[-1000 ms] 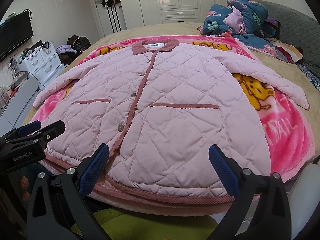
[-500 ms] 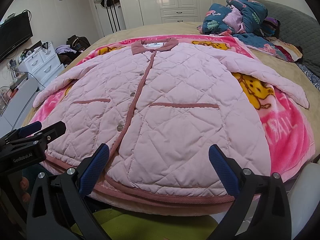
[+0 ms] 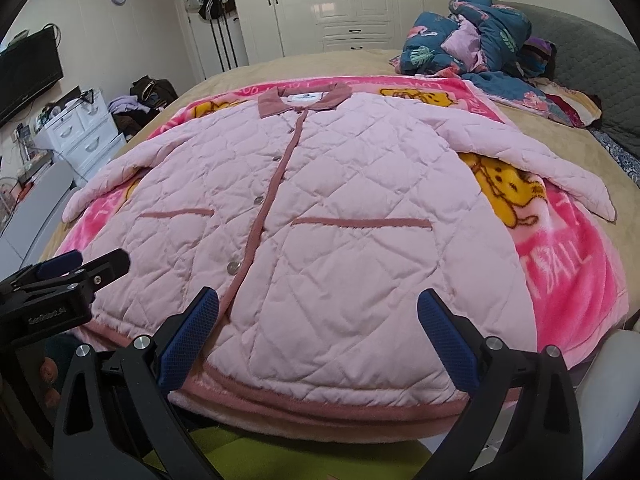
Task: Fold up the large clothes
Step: 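Move the right tool over the jacket sleeve beside it and lower onto the cuff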
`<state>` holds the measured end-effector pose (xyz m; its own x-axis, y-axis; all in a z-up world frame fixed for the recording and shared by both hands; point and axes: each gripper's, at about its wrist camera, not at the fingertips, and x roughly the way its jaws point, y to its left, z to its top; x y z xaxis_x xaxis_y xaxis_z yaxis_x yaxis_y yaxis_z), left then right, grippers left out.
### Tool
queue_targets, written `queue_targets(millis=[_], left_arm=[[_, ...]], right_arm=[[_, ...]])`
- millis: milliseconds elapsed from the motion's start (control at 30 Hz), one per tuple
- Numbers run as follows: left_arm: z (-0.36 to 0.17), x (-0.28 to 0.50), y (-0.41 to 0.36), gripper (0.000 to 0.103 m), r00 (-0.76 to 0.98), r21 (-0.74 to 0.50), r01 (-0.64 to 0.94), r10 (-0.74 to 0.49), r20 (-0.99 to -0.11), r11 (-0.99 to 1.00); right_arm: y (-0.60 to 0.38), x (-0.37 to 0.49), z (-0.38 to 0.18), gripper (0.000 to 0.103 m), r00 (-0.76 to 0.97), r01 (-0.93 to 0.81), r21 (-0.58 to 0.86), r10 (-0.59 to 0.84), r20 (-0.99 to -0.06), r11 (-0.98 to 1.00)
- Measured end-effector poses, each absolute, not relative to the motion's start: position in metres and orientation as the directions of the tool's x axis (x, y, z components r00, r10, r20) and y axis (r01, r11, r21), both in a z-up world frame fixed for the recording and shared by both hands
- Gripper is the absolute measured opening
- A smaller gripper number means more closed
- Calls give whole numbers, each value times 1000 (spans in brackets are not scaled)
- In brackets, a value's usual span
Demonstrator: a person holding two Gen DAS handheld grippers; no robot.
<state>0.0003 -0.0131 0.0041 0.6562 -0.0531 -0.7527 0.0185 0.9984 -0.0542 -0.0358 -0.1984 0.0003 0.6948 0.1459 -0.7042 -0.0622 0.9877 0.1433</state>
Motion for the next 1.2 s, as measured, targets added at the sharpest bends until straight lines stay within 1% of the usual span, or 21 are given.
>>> queue_targets(millis=[200, 433, 633, 833, 967, 1200], left_arm=[[14, 21, -10, 94, 660, -61, 9, -51, -750, 998], [27, 55, -13, 94, 659, -66, 20, -62, -749, 998], [37, 87, -25, 94, 660, -63, 46, -77, -748, 997], [42, 126, -44, 94, 647, -59, 77, -95, -757, 995], [42, 155, -64, 94, 635, -68, 135, -140, -760, 988], [34, 196, -102, 94, 606, -56, 222, -183, -774, 973]], right_arm=[[-218, -11, 4, 99, 697, 3, 176, 124, -706, 984], [-231, 19, 12, 99, 702, 37, 182, 104, -704, 983], [-250, 50, 21, 99, 716, 65, 197, 92, -692, 978], [-271, 84, 21, 99, 710, 92, 221, 91, -698, 971], [-289, 107, 18, 99, 705, 129, 232, 76, -705, 964], [-328, 143, 11, 99, 700, 211, 249, 32, -714, 945]])
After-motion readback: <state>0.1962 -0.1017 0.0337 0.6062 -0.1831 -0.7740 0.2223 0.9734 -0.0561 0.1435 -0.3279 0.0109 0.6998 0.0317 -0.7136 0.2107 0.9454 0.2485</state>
